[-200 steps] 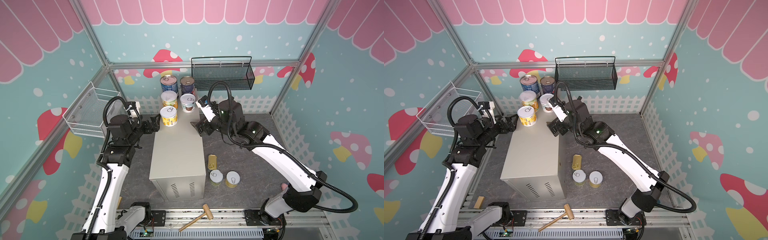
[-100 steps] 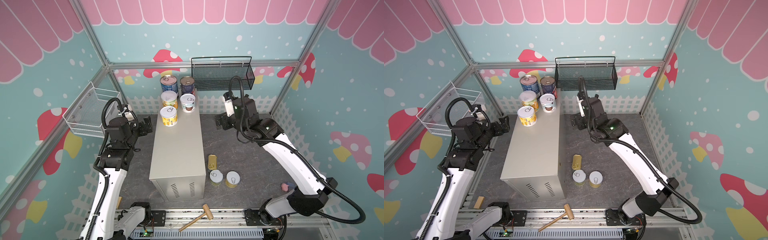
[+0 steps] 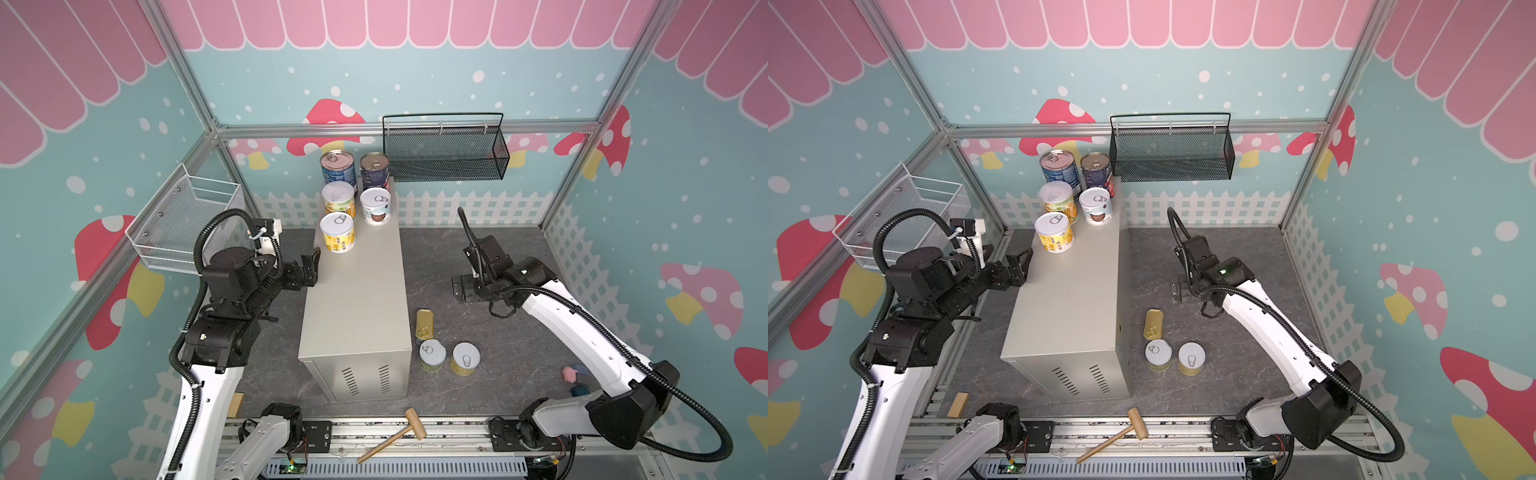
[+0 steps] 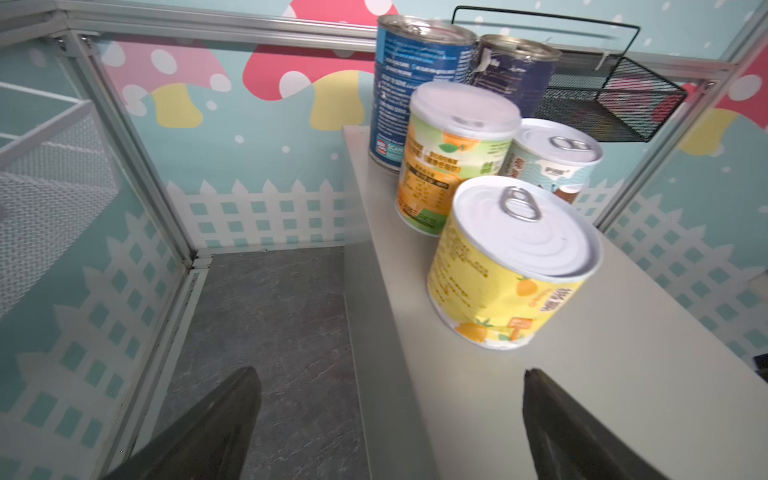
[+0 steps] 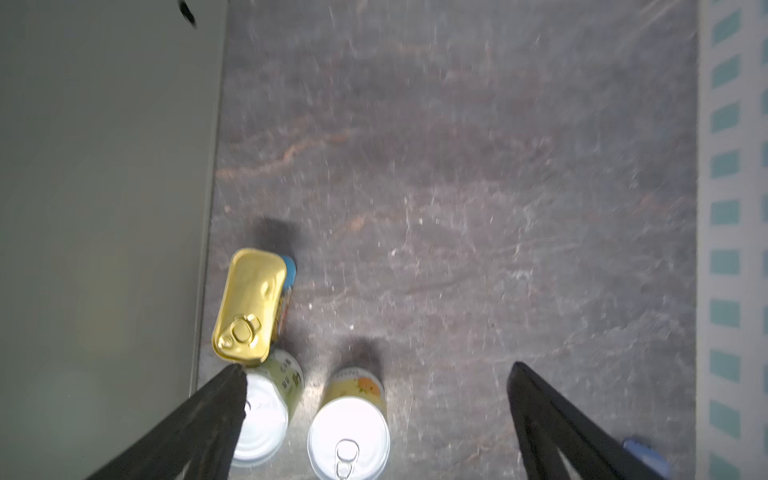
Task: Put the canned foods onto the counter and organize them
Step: 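Move the right gripper down to the yellow can on the floor and close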
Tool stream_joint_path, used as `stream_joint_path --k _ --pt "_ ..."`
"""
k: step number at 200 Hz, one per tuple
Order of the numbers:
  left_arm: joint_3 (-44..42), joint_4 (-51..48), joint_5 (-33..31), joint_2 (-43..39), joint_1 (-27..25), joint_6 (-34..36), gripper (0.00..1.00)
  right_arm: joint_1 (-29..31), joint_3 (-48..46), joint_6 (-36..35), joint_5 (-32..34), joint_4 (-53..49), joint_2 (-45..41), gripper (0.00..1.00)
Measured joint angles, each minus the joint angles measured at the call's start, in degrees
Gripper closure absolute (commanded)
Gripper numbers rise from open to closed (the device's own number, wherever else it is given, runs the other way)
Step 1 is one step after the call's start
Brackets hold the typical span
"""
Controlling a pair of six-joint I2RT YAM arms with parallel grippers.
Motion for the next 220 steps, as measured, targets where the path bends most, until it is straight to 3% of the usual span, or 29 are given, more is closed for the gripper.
stream_joint_path --k 60,117,156,220 --pt "-0.9 0.0 1.6 -0.7 -0.2 0.1 0.01 0.0 -28.5 7.7 -16.1 4.5 -14.2 0.01" --pt "-2.9 0.9 1.5 -1.7 0.0 -0.4 0.01 0.1 -41.7 10.0 -25.6 8.9 -27.6 0.01" --pt "-3.3 1.9 1.5 -2.1 0.5 -0.6 0.00 0.4 -44.2 9.4 -26.0 11.5 -26.5 0.00" --pt "-3.9 2.5 1.5 -2.1 1.0 -0.6 0.01 2.2 -43.4 8.4 -20.9 20.9 -17.2 0.04"
